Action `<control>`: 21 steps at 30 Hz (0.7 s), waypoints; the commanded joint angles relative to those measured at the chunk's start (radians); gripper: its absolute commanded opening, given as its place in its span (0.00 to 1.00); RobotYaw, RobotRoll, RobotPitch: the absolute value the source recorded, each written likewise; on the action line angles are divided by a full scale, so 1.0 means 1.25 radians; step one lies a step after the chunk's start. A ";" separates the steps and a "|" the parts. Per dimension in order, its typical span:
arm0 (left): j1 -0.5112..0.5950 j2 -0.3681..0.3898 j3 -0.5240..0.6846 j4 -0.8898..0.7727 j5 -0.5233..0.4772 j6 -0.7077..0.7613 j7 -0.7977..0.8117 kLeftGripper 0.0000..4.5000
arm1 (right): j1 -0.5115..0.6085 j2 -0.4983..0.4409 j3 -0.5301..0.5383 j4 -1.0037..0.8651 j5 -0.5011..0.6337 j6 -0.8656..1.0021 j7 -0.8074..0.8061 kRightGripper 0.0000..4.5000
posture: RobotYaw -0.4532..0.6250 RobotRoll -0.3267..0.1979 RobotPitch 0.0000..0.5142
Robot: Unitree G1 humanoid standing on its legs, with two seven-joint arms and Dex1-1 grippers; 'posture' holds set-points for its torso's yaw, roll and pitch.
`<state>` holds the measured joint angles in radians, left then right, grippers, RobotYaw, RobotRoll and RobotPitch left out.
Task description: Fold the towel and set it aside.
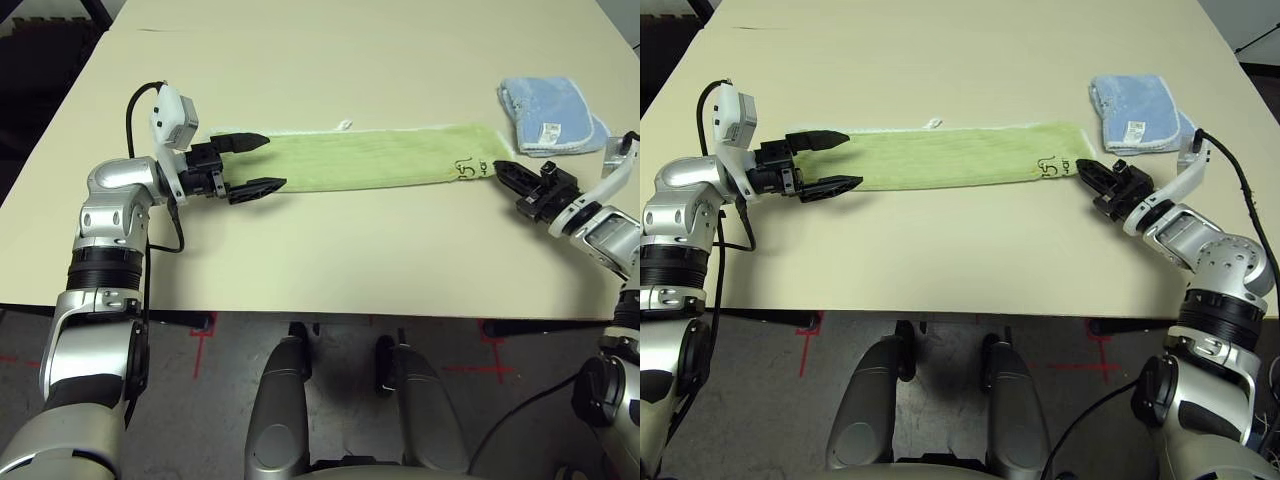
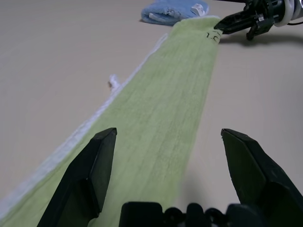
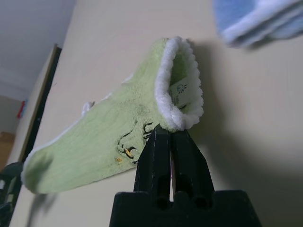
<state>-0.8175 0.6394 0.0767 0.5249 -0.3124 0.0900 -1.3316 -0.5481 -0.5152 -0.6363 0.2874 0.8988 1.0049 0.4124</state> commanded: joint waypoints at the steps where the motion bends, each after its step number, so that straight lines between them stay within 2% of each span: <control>1: 0.001 -0.001 -0.002 0.001 -0.005 0.003 0.001 1.00 | 0.049 -0.030 -0.035 -0.030 0.037 0.040 0.002 0.01 | 0.41 0.62 0.60; 7: -0.016 -0.003 -0.002 0.029 0.000 -0.009 0.006 1.00 | 0.113 -0.047 -0.046 -0.106 0.116 0.137 0.003 0.01 | 0.40 0.62 0.60; 10: -0.022 -0.004 -0.003 0.038 0.001 -0.014 0.004 1.00 | 0.131 -0.040 -0.053 -0.130 0.127 0.131 -0.011 0.01 | 0.40 0.62 0.60; 21: -0.029 -0.004 -0.008 0.047 0.002 -0.016 -0.001 1.00 | 0.072 -0.063 -0.028 -0.096 0.114 0.043 0.027 0.01 | 0.40 0.62 0.59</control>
<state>-0.8525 0.6354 0.0763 0.5696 -0.3124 0.0750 -1.3227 -0.4615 -0.5771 -0.6769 0.1602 1.0394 1.0689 0.4221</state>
